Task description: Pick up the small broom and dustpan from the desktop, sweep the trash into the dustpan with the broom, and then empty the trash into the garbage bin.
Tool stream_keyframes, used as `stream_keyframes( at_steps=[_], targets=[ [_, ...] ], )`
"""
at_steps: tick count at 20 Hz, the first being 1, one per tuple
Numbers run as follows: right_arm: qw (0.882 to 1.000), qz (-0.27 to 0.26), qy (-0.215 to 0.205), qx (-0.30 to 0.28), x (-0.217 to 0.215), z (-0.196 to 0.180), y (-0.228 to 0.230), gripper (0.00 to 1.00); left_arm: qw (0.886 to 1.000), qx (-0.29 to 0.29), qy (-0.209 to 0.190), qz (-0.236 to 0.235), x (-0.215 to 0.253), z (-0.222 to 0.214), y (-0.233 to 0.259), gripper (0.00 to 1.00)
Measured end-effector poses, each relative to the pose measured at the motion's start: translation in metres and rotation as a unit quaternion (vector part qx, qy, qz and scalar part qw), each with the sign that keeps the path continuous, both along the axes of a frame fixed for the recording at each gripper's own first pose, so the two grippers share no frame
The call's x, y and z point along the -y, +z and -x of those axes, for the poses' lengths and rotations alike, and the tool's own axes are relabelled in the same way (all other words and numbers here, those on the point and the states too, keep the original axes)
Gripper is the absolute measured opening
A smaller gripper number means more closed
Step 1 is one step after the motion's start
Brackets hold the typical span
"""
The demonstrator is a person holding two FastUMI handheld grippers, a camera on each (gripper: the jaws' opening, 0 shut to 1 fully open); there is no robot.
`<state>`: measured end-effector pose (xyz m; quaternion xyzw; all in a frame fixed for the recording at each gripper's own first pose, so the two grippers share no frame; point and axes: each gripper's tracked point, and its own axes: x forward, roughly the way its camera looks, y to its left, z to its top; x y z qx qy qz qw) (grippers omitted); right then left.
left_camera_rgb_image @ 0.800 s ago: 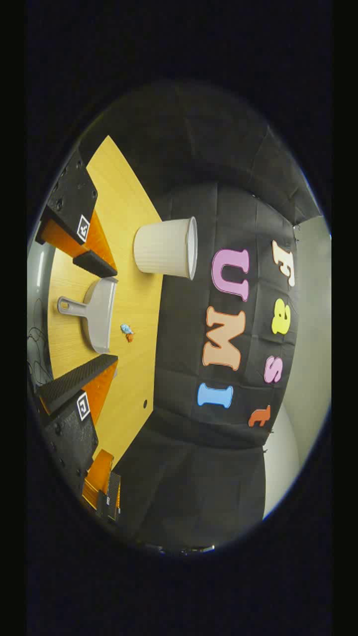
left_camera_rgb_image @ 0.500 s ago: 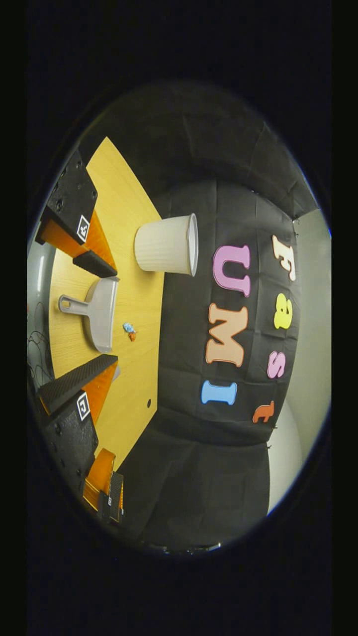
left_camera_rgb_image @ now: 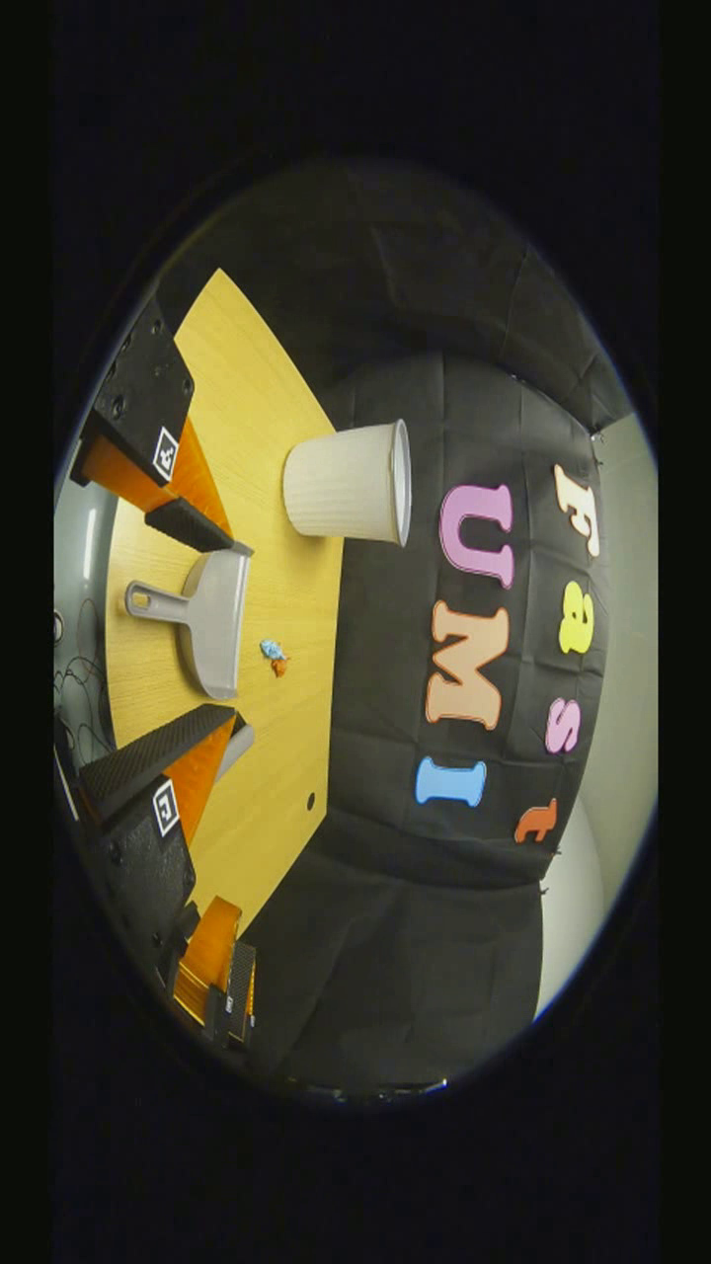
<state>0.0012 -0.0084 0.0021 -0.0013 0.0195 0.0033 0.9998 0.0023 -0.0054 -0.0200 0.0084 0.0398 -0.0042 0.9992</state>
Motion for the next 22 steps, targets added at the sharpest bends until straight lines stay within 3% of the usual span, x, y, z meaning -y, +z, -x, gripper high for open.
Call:
stream_keyframes(
  at_steps=[22],
  targets=[
    [1.000,0.000,-0.005,-0.021,0.003,0.005,-0.007,0.92,1.000,-0.021,-0.004,-0.005,0.002,0.000,-0.016,0.92]
  ],
)
